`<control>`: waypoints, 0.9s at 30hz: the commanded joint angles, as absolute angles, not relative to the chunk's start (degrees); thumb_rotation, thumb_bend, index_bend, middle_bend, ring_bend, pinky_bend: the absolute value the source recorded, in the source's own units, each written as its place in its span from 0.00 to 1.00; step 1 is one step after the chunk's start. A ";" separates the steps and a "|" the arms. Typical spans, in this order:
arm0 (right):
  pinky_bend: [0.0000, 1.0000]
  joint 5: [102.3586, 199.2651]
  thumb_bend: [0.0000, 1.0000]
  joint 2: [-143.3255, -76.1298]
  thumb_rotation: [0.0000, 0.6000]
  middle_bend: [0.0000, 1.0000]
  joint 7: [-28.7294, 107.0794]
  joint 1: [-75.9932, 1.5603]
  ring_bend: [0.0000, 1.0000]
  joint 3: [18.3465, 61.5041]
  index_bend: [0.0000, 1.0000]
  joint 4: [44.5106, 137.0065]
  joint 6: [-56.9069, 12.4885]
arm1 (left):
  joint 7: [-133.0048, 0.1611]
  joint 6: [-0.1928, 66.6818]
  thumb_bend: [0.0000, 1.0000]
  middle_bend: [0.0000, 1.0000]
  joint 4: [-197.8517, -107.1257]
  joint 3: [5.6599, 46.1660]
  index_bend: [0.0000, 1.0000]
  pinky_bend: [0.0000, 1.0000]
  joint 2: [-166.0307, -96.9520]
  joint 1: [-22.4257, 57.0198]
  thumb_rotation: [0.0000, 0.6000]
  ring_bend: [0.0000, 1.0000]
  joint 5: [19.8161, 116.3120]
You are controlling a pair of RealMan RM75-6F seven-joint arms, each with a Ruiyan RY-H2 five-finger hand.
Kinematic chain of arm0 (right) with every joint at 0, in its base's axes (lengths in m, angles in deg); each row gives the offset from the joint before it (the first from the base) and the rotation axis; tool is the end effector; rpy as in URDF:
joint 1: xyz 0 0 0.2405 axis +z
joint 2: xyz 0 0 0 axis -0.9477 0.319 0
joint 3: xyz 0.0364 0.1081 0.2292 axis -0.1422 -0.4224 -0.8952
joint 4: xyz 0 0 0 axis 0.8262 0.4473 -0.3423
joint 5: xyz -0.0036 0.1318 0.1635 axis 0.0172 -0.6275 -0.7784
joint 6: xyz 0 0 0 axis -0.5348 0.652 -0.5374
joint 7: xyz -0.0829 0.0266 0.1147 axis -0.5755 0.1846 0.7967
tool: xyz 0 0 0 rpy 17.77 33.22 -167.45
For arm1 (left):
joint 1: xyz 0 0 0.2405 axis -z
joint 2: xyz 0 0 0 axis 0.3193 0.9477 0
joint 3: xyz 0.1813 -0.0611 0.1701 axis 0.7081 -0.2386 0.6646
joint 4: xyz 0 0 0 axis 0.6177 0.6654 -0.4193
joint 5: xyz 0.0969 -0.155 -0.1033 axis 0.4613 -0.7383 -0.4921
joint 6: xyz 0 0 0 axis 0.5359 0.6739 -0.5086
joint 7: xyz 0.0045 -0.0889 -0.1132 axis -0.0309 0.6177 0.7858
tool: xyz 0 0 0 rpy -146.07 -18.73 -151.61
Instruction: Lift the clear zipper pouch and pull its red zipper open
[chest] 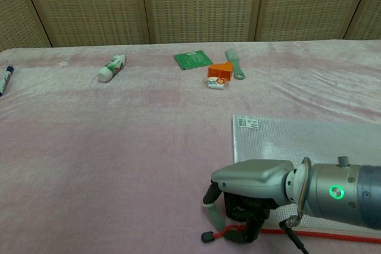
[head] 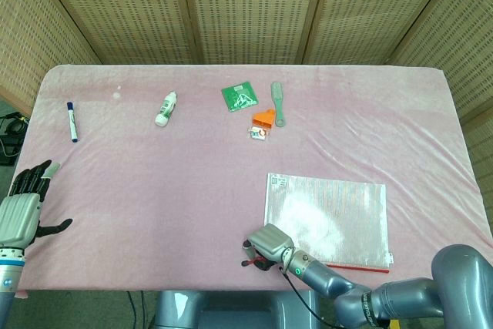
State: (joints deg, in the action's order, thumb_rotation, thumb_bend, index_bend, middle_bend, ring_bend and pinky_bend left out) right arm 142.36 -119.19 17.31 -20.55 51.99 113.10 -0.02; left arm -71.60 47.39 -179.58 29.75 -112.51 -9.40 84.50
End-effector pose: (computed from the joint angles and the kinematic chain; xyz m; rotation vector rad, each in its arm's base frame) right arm -0.1108 -0.2434 -0.0963 2.3614 -1.2801 0.6785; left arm -0.2919 0.2052 0.1412 -1.3732 -1.0227 -0.8655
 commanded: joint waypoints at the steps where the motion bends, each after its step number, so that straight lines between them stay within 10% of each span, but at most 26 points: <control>1: 1.00 143.30 0.72 -118.57 1.00 1.00 18.58 -20.97 0.97 51.49 0.77 113.89 -0.24 | -71.60 47.35 0.00 0.00 -179.54 29.75 0.00 0.00 -112.51 -9.37 1.00 0.00 84.47; 27: 1.00 152.79 0.75 -99.14 1.00 1.00 45.81 -22.74 0.97 37.19 0.82 129.34 3.29 | -70.10 46.78 0.00 0.00 -179.82 29.96 0.00 0.00 -111.81 -9.22 1.00 0.00 84.53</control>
